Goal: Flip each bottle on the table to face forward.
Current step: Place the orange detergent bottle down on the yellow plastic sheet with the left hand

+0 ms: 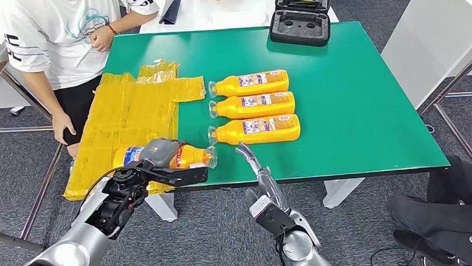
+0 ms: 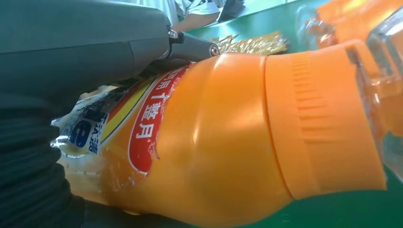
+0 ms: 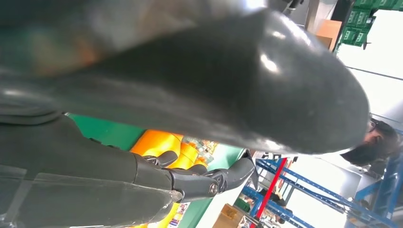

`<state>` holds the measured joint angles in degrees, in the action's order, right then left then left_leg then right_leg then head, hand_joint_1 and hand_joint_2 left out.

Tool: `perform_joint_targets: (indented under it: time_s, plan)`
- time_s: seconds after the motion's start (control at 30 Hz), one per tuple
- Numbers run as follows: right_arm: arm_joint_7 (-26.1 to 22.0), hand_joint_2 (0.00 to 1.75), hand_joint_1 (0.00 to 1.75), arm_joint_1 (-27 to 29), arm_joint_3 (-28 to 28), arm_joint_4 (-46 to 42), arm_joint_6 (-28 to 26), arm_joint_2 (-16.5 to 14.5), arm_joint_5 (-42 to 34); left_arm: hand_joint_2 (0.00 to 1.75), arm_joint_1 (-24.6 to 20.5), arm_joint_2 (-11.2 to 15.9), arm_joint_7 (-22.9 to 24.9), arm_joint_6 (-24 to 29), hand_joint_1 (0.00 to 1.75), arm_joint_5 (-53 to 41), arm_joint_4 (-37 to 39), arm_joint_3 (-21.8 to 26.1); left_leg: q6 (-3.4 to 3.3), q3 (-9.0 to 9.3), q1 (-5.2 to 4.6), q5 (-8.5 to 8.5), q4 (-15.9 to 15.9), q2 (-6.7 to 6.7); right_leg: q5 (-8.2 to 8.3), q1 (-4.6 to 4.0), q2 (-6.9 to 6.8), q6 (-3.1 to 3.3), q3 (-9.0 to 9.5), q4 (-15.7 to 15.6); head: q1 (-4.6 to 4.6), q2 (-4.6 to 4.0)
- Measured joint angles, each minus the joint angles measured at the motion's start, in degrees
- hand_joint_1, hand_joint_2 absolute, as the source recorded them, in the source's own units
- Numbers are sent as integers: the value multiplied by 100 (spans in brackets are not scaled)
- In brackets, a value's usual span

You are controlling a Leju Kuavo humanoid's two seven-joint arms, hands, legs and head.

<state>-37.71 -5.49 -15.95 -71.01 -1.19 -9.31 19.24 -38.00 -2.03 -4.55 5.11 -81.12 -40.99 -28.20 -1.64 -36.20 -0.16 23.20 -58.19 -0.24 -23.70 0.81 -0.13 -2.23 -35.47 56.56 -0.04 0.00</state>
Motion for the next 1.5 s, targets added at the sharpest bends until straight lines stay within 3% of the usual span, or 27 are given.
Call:
perform_joint_targets:
  time_s: [0.33, 0.67, 1.17, 1.5]
  plan:
    - [17, 0, 0, -2, 26, 0, 31, -7, 50, 175, -129, 107, 177, -41, 175, -124, 108, -98, 0, 0, 0, -1, 0, -1, 0, 1, -1, 0, 0, 1, 1, 0]
    - [132, 0, 0, -30, 26, -7, 126, -25, 219, 175, -337, 244, 1079, -49, 175, -850, 75, -100, 1, 0, 2, -1, 0, -2, 0, -1, -1, 0, 0, 1, 0, 0]
    - [147, 0, 0, -277, 26, 157, 165, -55, 222, 175, -723, 259, 1139, -483, 175, -808, 649, 246, 1, -1, 2, -1, 0, -1, 0, -1, -1, 0, 0, 2, 0, 0]
    - [151, 0, 0, -446, 23, 365, 161, -55, 219, 175, -823, 227, 822, -670, 175, -486, 1155, 731, 1, -1, 2, -2, 0, -1, 0, -1, -1, 0, 0, 3, 1, 0]
